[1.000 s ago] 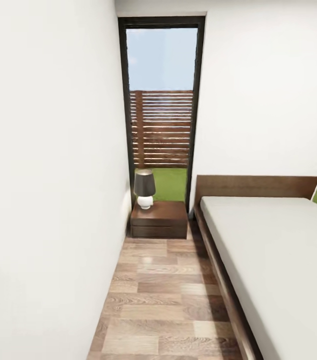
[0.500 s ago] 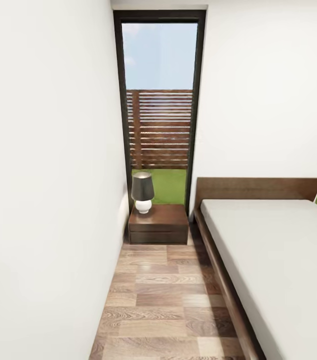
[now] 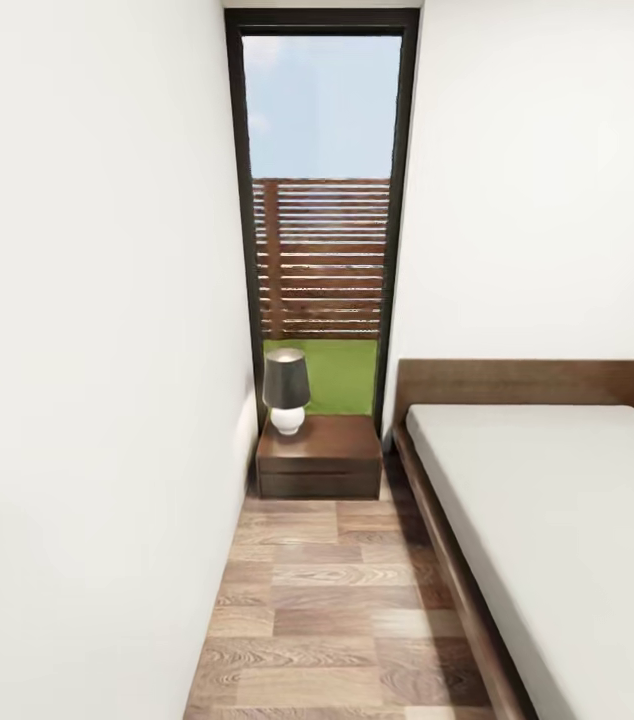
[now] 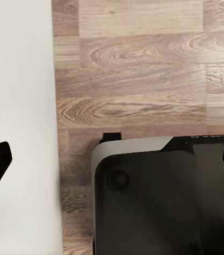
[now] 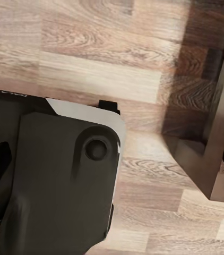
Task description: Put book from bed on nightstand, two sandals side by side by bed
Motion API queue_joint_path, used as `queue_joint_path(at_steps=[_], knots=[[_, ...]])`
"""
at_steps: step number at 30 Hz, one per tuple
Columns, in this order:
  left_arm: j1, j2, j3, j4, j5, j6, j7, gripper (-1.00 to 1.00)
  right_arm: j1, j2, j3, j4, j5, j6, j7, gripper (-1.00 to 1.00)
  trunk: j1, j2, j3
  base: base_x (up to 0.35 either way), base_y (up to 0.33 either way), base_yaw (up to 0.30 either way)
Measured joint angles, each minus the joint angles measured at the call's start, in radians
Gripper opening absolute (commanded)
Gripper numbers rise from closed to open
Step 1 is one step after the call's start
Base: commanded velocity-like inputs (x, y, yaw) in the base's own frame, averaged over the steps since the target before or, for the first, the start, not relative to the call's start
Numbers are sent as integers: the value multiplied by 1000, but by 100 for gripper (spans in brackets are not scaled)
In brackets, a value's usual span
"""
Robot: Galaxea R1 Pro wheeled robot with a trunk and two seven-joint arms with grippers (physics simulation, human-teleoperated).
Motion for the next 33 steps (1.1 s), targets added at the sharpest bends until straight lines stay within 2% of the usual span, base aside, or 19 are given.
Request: queue_joint_path(at_steps=[10, 18, 33], knots=[[0, 0, 0, 0, 0, 0, 0, 100, 0, 0, 0, 0, 0, 0, 0, 100, 0, 0, 0, 241, 4, -100], [0, 0, 0, 0, 0, 0, 0, 100, 0, -1, 0, 1, -1, 0, 0, 100, 0, 0, 1, 207, 1, -193], [0, 0, 0, 0, 0, 0, 0, 100, 0, -2, 0, 1, -1, 0, 2, 100, 0, 0, 7, 43, 0, -242]])
